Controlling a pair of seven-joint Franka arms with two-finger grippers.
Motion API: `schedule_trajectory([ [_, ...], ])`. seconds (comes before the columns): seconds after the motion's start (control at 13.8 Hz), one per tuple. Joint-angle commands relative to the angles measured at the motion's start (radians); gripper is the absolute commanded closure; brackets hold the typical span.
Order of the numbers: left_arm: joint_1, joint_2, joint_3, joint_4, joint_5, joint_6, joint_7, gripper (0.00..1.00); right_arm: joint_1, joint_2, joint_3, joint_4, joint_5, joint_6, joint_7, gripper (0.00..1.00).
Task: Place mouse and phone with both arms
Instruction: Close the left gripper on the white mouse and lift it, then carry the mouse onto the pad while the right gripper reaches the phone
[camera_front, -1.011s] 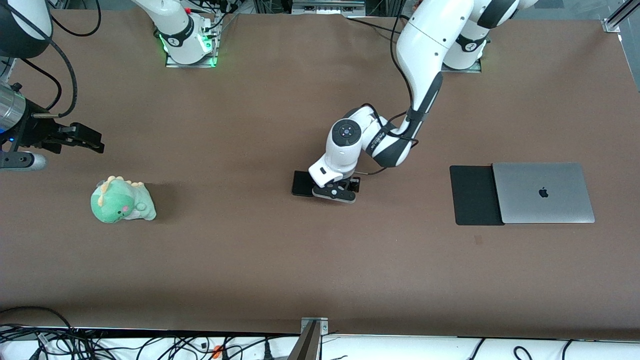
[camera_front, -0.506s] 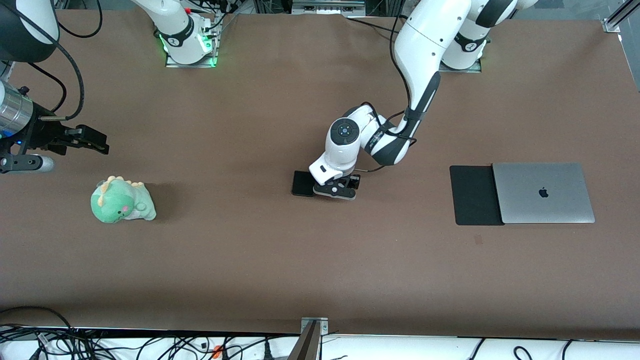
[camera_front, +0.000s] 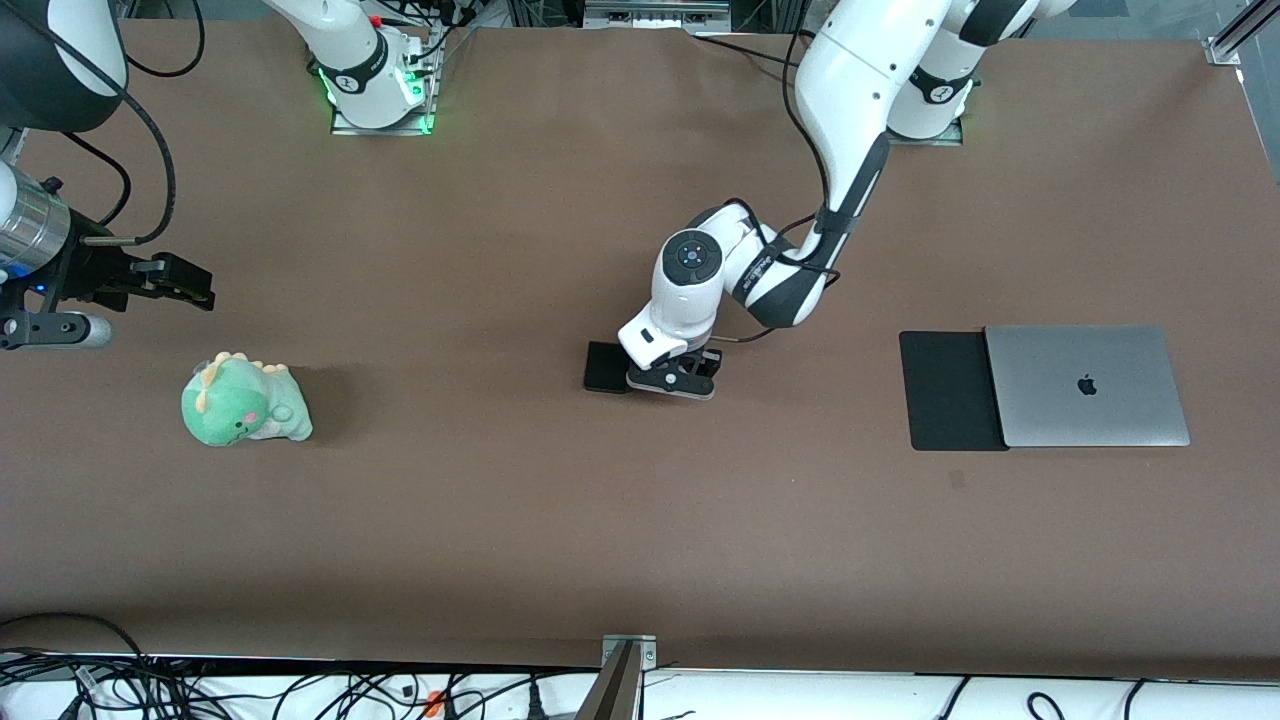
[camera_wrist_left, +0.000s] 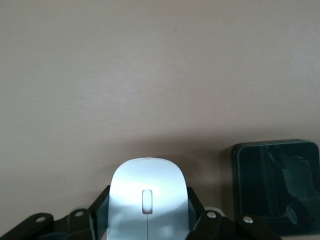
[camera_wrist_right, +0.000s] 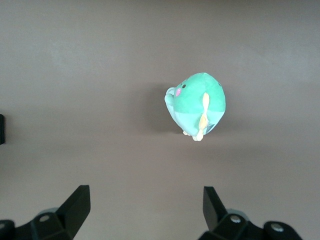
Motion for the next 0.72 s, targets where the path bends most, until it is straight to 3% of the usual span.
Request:
schedule_trajectory([
  [0.0,0.062,-0.128,-0.004,-0.020,0.022,-0.172,-0.005,0.75,0.006,-0.008,0.001,-0.004,-0.019,-0.002,0.012,0.00],
  [0.22,0.185,-0.205,-0.004,-0.016,0.020,-0.388,0.020,0.75,0.007,-0.008,0.003,-0.004,-0.014,-0.005,0.014,0.00],
  [0.36,0.281,-0.215,-0.002,-0.017,0.019,-0.501,0.161,0.75,0.012,-0.003,0.003,-0.006,0.003,-0.006,0.050,0.00],
  [0.65,0.540,-0.176,-0.002,-0.031,0.025,-0.500,0.573,0.75,0.070,0.021,0.003,-0.004,0.012,0.000,0.158,0.00],
])
